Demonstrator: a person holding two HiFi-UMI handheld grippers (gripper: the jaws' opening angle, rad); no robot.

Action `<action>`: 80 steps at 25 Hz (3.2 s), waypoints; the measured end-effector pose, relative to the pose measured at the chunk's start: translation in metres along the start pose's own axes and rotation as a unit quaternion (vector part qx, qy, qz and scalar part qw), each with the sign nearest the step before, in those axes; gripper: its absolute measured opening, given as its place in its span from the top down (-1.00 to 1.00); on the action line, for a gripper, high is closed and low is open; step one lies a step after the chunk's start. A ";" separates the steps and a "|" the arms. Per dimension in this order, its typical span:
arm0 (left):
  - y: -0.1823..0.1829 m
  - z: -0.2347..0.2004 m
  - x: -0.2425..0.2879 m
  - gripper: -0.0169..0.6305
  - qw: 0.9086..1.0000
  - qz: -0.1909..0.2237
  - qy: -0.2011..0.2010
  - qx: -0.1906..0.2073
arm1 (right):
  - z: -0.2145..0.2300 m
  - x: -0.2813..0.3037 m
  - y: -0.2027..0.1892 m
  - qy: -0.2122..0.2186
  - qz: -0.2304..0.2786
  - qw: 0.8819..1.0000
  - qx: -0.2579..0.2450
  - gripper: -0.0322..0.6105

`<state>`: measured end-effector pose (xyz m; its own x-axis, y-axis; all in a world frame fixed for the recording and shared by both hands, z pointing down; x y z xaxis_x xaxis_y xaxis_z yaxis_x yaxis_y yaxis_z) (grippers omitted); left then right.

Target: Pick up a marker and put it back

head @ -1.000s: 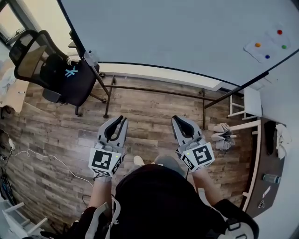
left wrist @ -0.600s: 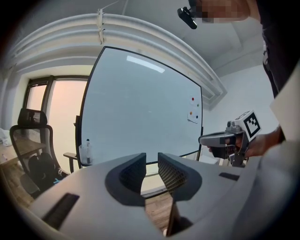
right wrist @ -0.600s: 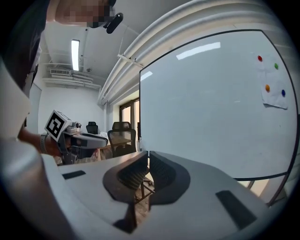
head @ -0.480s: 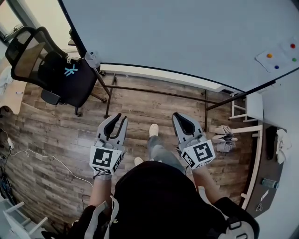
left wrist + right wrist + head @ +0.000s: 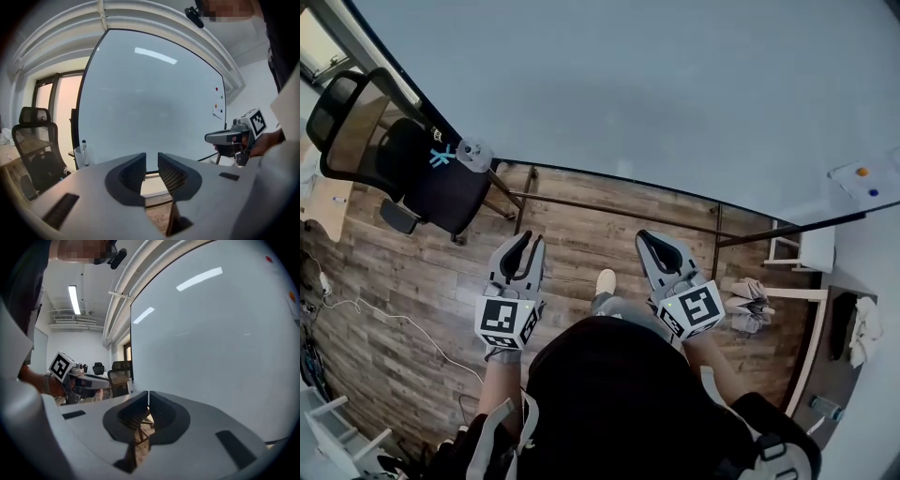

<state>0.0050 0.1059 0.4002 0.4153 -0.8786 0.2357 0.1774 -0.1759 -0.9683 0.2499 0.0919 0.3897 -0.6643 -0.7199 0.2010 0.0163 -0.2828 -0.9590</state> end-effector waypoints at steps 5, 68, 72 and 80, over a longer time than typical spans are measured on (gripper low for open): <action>0.002 -0.016 0.030 0.73 0.999 -0.012 0.053 -0.003 | 0.026 0.029 0.014 0.036 0.006 0.999 0.004 0.83; -0.055 -0.251 0.121 0.59 0.990 -0.101 0.099 -0.012 | -0.017 0.184 0.045 -0.078 0.001 0.997 0.010 0.83; -0.056 -0.251 0.120 0.69 0.990 -0.100 0.099 -0.011 | -0.016 0.184 0.044 -0.079 0.000 0.997 0.010 0.83; -0.045 -0.251 0.115 0.72 0.991 -0.089 0.103 0.010 | -0.012 0.185 0.044 -0.065 0.001 0.998 0.009 0.83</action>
<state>-0.1795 -0.0991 0.4503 0.1852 -0.9065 0.3795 0.2493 -0.3303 -0.9104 0.1182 -0.0462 0.3820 -0.5610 -0.7966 0.2252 0.0317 -0.2925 -0.9557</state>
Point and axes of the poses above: the fingertips, and each gripper's own axes: x forward along the fingers, z to its right, y out of its top, the point moved 6 cm from there along -x, backward along the fingers, and after that the axes turned 8 degrees about x, right-handed, at the moved point
